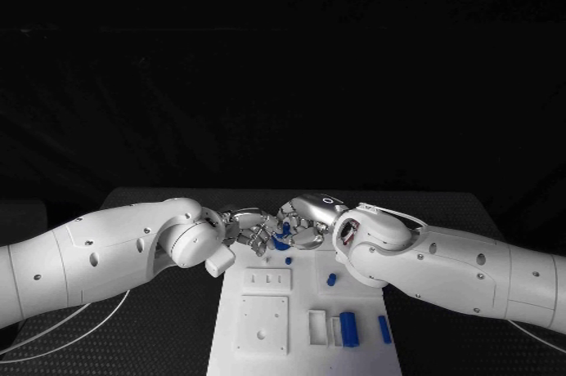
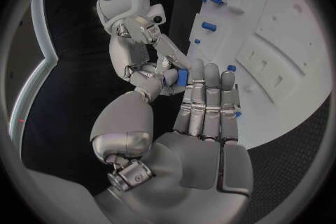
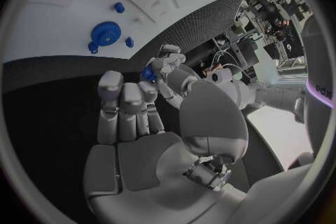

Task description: Assemble the parts on the task board

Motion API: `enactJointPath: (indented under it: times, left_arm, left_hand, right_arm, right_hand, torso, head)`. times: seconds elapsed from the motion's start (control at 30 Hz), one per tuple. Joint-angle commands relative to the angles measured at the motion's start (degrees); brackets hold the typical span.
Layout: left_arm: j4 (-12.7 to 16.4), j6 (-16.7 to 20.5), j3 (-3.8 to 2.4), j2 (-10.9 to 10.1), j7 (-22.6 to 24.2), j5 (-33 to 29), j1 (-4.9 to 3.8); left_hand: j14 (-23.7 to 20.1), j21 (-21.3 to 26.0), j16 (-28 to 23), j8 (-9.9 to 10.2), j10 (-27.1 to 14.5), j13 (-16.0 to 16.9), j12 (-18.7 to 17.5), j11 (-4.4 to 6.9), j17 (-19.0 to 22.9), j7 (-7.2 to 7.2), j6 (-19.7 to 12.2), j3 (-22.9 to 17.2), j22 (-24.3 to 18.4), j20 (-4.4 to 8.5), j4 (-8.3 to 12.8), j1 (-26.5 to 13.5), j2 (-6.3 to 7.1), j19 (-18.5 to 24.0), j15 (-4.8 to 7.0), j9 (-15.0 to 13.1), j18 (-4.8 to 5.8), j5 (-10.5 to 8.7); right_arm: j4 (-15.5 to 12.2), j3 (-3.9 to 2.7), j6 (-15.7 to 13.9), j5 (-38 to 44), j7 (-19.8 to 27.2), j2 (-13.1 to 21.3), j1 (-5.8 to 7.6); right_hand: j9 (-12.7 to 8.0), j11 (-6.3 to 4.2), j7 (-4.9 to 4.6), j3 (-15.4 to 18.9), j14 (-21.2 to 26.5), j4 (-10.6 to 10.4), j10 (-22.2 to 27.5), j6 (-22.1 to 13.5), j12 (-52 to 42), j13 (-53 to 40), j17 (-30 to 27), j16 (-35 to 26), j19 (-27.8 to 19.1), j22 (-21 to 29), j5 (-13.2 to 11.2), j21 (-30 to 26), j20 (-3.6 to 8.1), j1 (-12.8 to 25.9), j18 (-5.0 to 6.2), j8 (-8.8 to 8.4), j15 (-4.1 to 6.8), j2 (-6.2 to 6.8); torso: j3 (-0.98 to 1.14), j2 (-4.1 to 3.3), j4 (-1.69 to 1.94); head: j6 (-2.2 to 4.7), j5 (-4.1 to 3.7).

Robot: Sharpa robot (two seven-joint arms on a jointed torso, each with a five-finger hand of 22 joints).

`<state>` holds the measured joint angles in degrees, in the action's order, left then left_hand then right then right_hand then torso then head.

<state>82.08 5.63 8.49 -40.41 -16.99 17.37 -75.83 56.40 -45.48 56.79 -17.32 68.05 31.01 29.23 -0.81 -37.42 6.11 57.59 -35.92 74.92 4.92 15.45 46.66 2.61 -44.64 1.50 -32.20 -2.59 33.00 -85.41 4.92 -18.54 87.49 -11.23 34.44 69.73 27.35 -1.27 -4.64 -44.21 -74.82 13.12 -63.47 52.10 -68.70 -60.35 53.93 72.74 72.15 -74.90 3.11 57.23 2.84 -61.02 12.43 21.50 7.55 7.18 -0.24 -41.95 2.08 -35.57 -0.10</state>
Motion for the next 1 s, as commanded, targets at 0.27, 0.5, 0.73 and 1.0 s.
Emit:
enactJointPath:
  times: [0.27, 0.5, 0.73, 1.0]
  left_arm:
    - [0.5, -1.82, -0.36, 0.4, 2.36, -1.43, -0.31]
    - [0.42, -1.88, -0.36, 0.26, 2.36, -0.78, -0.31]
    - [0.22, -1.47, -0.36, 0.13, 2.39, -0.72, -0.31]
    - [0.07, -1.12, -0.36, 0.11, 2.23, -0.13, -0.3]
  left_hand:
    - [-0.71, -0.47, 0.94, -0.12, -0.55, -0.54, 0.92, 0.06, 0.88, -0.04, 0.3, -0.93, 0.54, 2.11, -3.55, 3.95, -0.57, 0.41, -0.09, -0.63, 0.73, -12.14]
    - [-0.25, -0.56, 1.67, -0.61, 0.35, -0.75, 1.5, 0.49, 1.11, -0.54, 1.39, -1.38, 0.44, 2.24, -3.08, 6.99, -3.45, 0.58, 0.14, -1.13, 0.86, -16.62]
    - [0.26, -0.62, 2.17, -0.95, 1.2, -0.8, 1.85, 0.79, 1.07, -0.85, 2.21, -1.08, 0.36, 2.36, -2.77, 7.22, -3.94, 0.45, 0.33, -1.35, 0.97, -16.74]
    - [0.62, -0.71, 2.61, -1.1, 1.81, -0.87, 2.08, 1.03, 1.01, -1.08, 2.77, -0.76, 0.28, 2.56, -2.68, 6.86, -4.25, 0.2, 0.55, -1.47, 1.03, -16.59]
  right_arm:
    - [-0.01, 0.26, 2.38, 0.46, 0.22, -0.13, -0.45]
    - [0.09, 0.26, 2.53, 0.61, 0.01, 0.13, -0.56]
    - [0.17, 0.27, 2.92, 0.73, -0.22, 0.42, -0.64]
    - [0.15, 0.27, 2.8, 0.73, -0.26, 0.57, -0.74]
  right_hand:
    - [0.03, -0.57, 0.19, -0.37, -0.01, -0.03, 0.96, 9.07, -0.2, -0.03, 0.06, -0.25, 0.21, -0.68, -0.18, 0.13, 0.18, 0.54, 2.57, 0.31, 0.29, 0.05]
    - [0.03, -0.57, 0.19, -0.4, -0.01, 0.0, 0.96, 9.08, -0.19, -0.03, 0.06, -0.26, 0.21, -0.68, -0.17, 0.12, 0.18, 0.56, 2.57, 0.3, 0.29, 0.07]
    - [0.03, -0.57, 0.19, -0.44, -0.02, 0.04, 0.96, 9.09, -0.19, -0.04, 0.06, -0.27, 0.21, -0.68, -0.16, 0.11, 0.17, 0.59, 2.57, 0.3, 0.29, 0.08]
    - [0.03, -0.57, 0.18, -0.46, -0.02, 0.08, 0.97, 9.08, -0.17, -0.04, 0.05, -0.29, 0.21, -0.68, -0.16, 0.1, 0.16, 0.68, 2.57, 0.27, 0.29, 0.18]
  torso:
    - [0.03, 0.02, 0.05]
    - [0.03, 0.03, -0.01]
    - [0.05, 0.04, -0.03]
    - [0.09, 0.03, 0.02]
  head:
    - [-0.1, 0.01]
    - [-0.11, 0.02]
    - [-0.09, -0.07]
    - [-0.03, -0.09]
